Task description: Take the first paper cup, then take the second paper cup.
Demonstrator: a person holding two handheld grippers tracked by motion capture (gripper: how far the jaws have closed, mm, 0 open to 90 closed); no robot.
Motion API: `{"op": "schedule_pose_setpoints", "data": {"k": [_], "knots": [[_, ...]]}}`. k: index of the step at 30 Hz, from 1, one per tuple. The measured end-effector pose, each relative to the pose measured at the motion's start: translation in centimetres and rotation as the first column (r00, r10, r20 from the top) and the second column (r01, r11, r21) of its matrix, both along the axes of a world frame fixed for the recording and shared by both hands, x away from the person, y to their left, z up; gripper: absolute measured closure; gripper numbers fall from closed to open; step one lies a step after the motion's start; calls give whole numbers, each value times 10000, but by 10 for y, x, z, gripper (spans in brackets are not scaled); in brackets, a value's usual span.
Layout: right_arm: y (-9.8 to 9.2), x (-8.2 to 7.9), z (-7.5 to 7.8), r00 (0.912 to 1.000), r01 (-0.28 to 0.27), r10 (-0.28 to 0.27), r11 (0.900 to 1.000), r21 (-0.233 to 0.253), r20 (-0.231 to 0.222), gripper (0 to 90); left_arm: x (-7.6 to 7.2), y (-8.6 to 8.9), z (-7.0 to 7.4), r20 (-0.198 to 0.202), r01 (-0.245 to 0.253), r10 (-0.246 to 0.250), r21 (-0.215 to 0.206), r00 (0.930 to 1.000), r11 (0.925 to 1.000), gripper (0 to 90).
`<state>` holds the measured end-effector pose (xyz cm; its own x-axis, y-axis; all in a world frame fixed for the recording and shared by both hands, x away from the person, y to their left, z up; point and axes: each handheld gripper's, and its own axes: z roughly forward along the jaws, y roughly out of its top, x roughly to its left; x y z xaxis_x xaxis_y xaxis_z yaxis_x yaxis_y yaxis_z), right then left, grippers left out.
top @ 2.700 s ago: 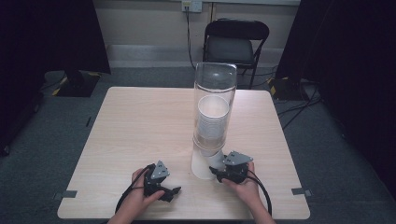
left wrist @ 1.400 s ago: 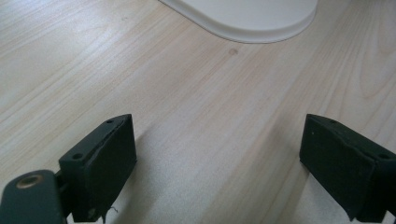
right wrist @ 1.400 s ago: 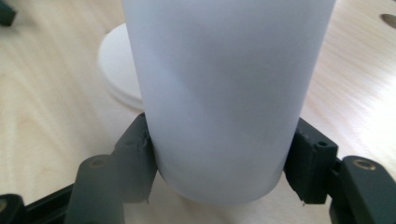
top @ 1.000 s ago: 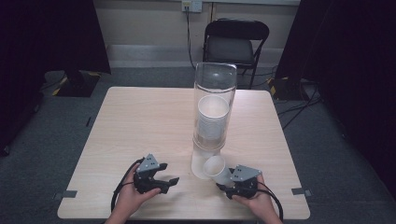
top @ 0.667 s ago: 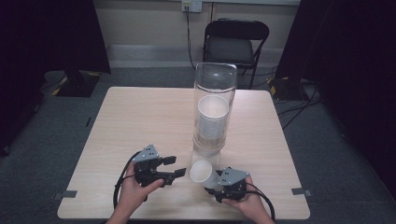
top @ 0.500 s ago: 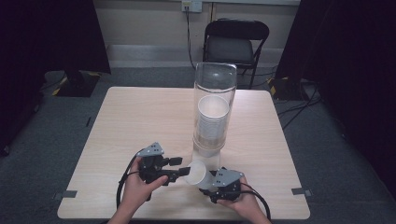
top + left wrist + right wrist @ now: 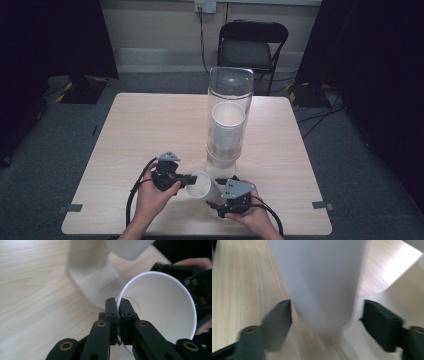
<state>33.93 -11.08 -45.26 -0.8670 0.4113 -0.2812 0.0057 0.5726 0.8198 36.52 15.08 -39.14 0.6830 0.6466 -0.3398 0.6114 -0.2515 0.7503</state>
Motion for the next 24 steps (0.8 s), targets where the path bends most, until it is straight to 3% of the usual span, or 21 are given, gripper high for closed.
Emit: {"op": "schedule_pose_setpoints", "data": {"k": [2, 3, 5, 6, 7, 9, 10, 11, 13, 14, 15, 16, 18, 20, 22, 24], "knots": [[-9, 0, 2, 9998, 201, -202, 9996, 180, 79, 217, 5, 18, 3, -144, -632, 634, 114, 9979, 9979, 870], [-9, 0, 2, 9998, 201, -202, 9996, 180, 79, 217, 5, 18, 3, -144, -632, 634, 114, 9979, 9979, 869], [-17, 2, 4, 9987, 478, -466, 9971, 595, -211, 211, 14, 38, 2, -477, -1442, 1457, 343, 9882, 9890, 868], [-20, 3, 4, 9980, 598, -581, 9957, 709, -262, 212, 17, 44, 2, -513, -1671, 1700, 553, 9841, 9844, 867], [-20, 3, 4, 9980, 598, -581, 9957, 709, -262, 212, 17, 44, 2, -513, -1671, 1700, 553, 9841, 9844, 866], [-28, 6, 6, 9947, 999, -967, 9893, 1063, -345, 200, 22, 56, 2, -628, -2132, 2171, 643, 9741, 9749, 863], [-30, 6, 7, 9937, 1085, -1045, 9871, 1174, -392, 201, 26, 65, 3, -644, -2535, 2581, 707, 9640, 9647, 861], [-32, 7, 8, 9917, 1265, -1227, 9844, 1221, -379, 201, 28, 68, 4, -631, -2637, 2690, 819, 9611, 9611, 860], [-36, 8, 10, 9891, 1468, -1437, 9791, 1411, -314, 202, 34, 75, 6, -561, -3198, 3248, 827, 9441, 9439, 845], [-36, 8, 10, 9891, 1468, -1437, 9791, 1411, -314, 202, 34, 75, 6, -561, -3198, 3248, 827, 9441, 9439, 824], [-41, 10, 11, 9843, 1764, -1740, 9714, 1589, -293, 190, 36, 78, 6, -428, -3363, 3407, 856, 9392, 9379, 805], [-41, 10, 11, 9843, 1764, -1740, 9714, 1589, -293, 190, 37, 79, 6, -390, -3466, 3512, 935, 9355, 9334, 805], [-46, 12, 12, 9768, 2137, -2129, 9609, 1763, -236, 184, 41, 83, 5, -541, -3661, 3728, 1045, 9263, 9247, 810], [-48, 12, 12, 9750, 2217, -2208, 9592, 1756, -248, 182, 43, 85, 3, -524, -3793, 3865, 1107, 9208, 9186, 809], [-51, 16, 14, 9684, 2463, -2494, 9495, 1945, -85, 173, 45, 87, 2, -554, -3827, 3896, 1041, 9193, 9180, 793], [-52, 16, 15, 9648, 2591, -2626, 9431, 2083, -111, 173, 46, 87, 1, -583, -3742, 3806, 963, 9229, 9223, 786]]}}
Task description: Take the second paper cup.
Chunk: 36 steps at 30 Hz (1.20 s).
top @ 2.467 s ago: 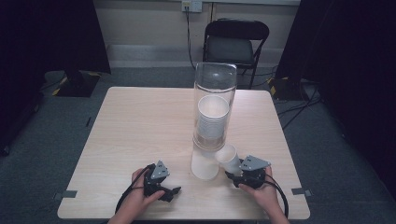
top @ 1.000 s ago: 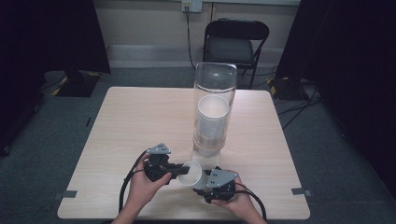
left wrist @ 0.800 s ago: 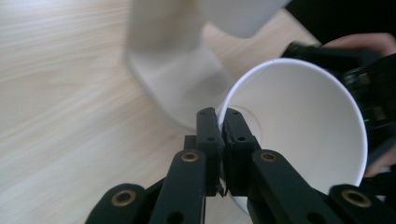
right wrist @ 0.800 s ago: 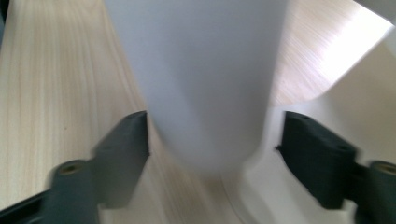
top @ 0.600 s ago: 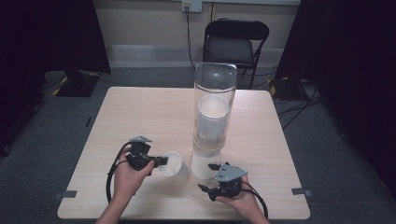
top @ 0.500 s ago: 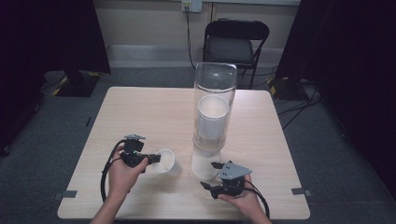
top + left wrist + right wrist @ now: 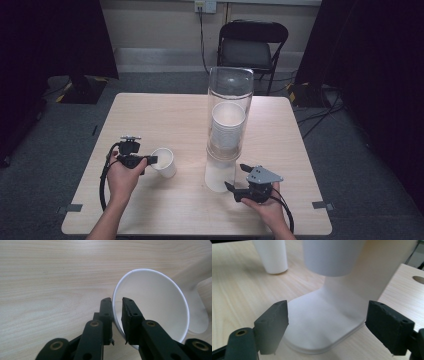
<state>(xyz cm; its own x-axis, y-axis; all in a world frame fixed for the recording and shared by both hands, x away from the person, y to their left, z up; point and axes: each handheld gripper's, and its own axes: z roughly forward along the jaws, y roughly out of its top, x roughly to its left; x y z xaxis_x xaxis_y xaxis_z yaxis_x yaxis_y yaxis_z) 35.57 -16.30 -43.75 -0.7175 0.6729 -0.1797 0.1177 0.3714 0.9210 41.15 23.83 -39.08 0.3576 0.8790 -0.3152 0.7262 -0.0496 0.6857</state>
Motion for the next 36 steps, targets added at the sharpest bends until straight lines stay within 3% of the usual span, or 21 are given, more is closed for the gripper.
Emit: {"op": "schedule_pose_setpoints", "data": {"k": [10, 14, 15, 18, 20, 21, 22, 23, 24, 26, 27, 29, 30, 32, 33, 36], "knots": [[-2, 3, 4, 10000, 43, -38, 9985, 547, -92, 182, -5, -7, 1, 649, 343, -324, -273, 9974, 9990, 685], [2, 6, 9, 10000, 60, -56, 9981, 615, -69, 181, -11, -5, 6, 1181, 317, -264, -434, 9927, 9986, 520], [2, 6, 9, 10000, 60, -56, 9981, 615, -69, 181, -13, -5, 7, 1303, 402, -329, -540, 9909, 9977, 520], [7, 10, 14, 10000, 51, -49, 9979, 649, -23, 183, -25, 0, 14, 1957, 1181, -1052, -553, 9750, 9915, 368], [12, 14, 18, 10000, 6, -1, 9975, 710, -66, 184, -38, 8, 17, 2449, 1512, -1328, -577, 9604, 9868, 293], [12, 14, 18, 10000, 6, -1, 9975, 710, -66, 184, -38, 8, 17, 2449, 1512, -1328, -577, 9604, 9868, 275], [13, 15, 18, 9999, -37, 45, 9969, 788, -100, 185, -45, 14, 17, 2547, 1637, -1468, -464, 9558, 9854, 275], [15, 17, 20, 9999, -12, 19, 9971, 764, -98, 186, -53, 19, 15, 2749, 1838, -1699, -254, 9463, 9826, 242], [16, 18, 21, 9999, -12, 20, 9970, 778, -102, 186, -53, 19, 15, 2749, 1838, -1699, -254, 9463, 9826, 236], [18, 20, 23, 9999, -3, 13, 9962, 866, -113, 191, -65, 27, 9, 2884, 2179, -2116, 107, 9338, 9759, 212], [18, 20, 23, 9999, -3, 13, 9962, 866, -113, 191, -65, 27, 9, 2884, 2179, -2116, 107, 9338, 9759, 202], [20, 22, 26, 9999, 63, -52, 9942, 1076, -105, 196, -73, 32, -7, 2650, 2687, -2597, 26, 9286, 9632, 184], [20, 22, 26, 9999, 63, -52, 9942, 1076, -105, 196, -73, 32, -7, 2650, 2687, -2597, 26, 9286, 9632, 178], [24, 25, 28, 10000, 19, -12, 9944, 1058, -59, 197, -75, 36, -32, 2283, 2926, -2893, 201, 9296, 9560, 170], [24, 25, 28, 10000, 19, -12, 9944, 1058, -59, 197, -75, 36, -32, 2283, 2926, -2893, 201, 9296, 9560, 171], [27, 27, 33, 10000, 29, -32, 9925, 1224, 28, 201, -72, 38, -50, 1987, 2963, -2981, 391, 9336, 9543, 172]]}}
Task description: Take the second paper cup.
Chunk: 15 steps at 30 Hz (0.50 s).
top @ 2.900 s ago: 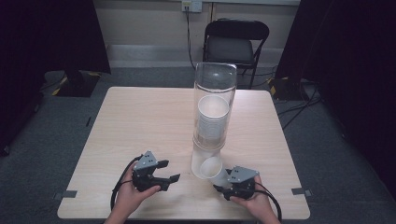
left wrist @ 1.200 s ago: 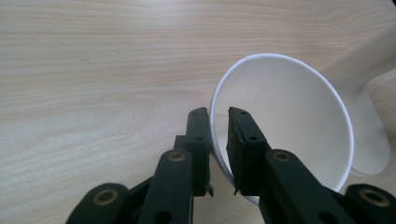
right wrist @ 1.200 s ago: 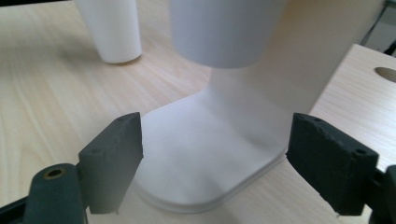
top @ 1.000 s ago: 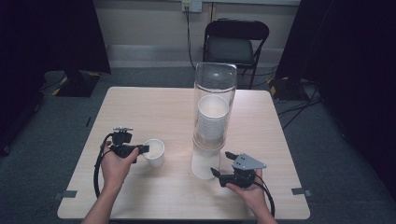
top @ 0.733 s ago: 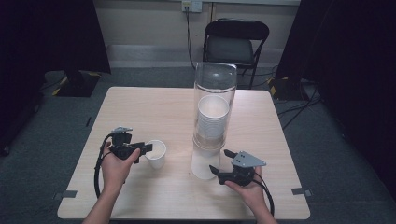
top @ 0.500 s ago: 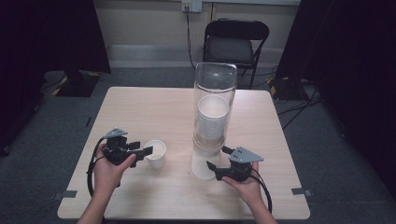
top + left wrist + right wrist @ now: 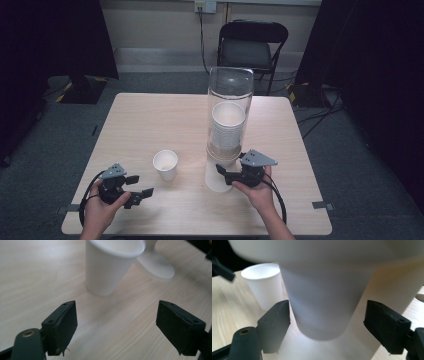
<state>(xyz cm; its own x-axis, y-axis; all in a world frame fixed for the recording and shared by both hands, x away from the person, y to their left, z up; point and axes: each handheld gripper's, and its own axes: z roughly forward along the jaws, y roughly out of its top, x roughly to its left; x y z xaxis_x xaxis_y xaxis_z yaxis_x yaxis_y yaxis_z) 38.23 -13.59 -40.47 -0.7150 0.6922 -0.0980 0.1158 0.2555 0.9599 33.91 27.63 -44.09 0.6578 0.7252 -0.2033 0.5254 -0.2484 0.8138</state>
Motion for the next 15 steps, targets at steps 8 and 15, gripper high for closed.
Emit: {"op": "schedule_pose_setpoints", "data": {"k": [8, 15], "knots": [[6, 7, 3, 9999, -43, 43, 10000, 22, 125, 210, 7, 0, -25, 511, -159, 124, 694, 9986, 9975, 173], [11, 10, 6, 9997, -168, 162, 9992, 367, 175, 247, 8, -6, -33, 674, -21, -41, 918, 9977, 9958, 160]]}}
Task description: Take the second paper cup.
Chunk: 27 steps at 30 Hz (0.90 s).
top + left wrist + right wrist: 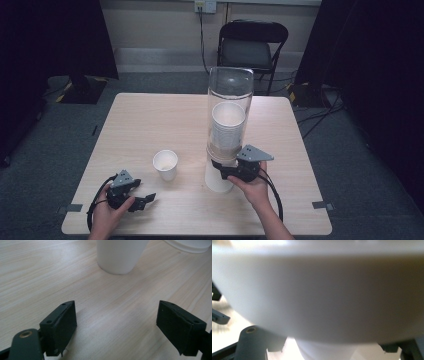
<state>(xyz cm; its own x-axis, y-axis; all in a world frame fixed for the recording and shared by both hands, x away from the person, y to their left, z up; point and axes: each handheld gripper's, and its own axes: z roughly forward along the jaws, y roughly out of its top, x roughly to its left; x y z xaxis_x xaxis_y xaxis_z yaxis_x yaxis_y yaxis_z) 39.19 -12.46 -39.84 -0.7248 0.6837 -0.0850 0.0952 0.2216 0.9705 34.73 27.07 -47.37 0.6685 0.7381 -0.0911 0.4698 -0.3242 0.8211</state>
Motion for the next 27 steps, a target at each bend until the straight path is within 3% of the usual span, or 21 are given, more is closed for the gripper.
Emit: {"op": "schedule_pose_setpoints", "data": {"k": [6, 7, 8, 9, 14, 17, 18, 20, 27], "knots": [[0, 0, 1, 10000, -83, 83, 9999, 126, -26, 258, -3, -6, 0, 262, -1, -15, 629, 9997, 9980, 151], [0, 1, 2, 9999, -111, 112, 9998, 184, -55, 256, -4, -8, 0, 400, 69, -113, 1073, 9991, 9942, 151], [0, 1, 2, 9999, -111, 112, 9998, 184, -55, 256, -4, -8, 0, 400, 69, -113, 1073, 9991, 9942, 151], [1, 1, 2, 10000, -87, 87, 9998, 195, -23, 253, -5, -11, -1, 552, 110, -190, 1408, 9983, 9900, 151], [1, 1, 1, 10000, -89, 89, 9997, 209, -8, 282, -5, -11, -1, 542, 119, -196, 1392, 9983, 9902, 148], [0, 1, 0, 9995, -73, 74, 10000, -19, 291, 305, -5, -12, -1, 538, 117, -194, 1389, 9984, 9902, 148], [-1, 1, -5, 9991, -166, 156, 9995, 255, 405, 323, -5, -12, -1, 539, 116, -193, 1389, 9984, 9902, 148], [-2, 0, -6, 9990, -134, 120, 9994, 311, 439, 327, -5, -12, -1, 538, 115, -192, 1389, 9984, 9902, 148], [-2, 0, -10, 9973, -110, 91, 9996, 251, 733, 348, -5, -12, -1, 543, 114, -192, 1393, 9983, 9902, 148]]}}
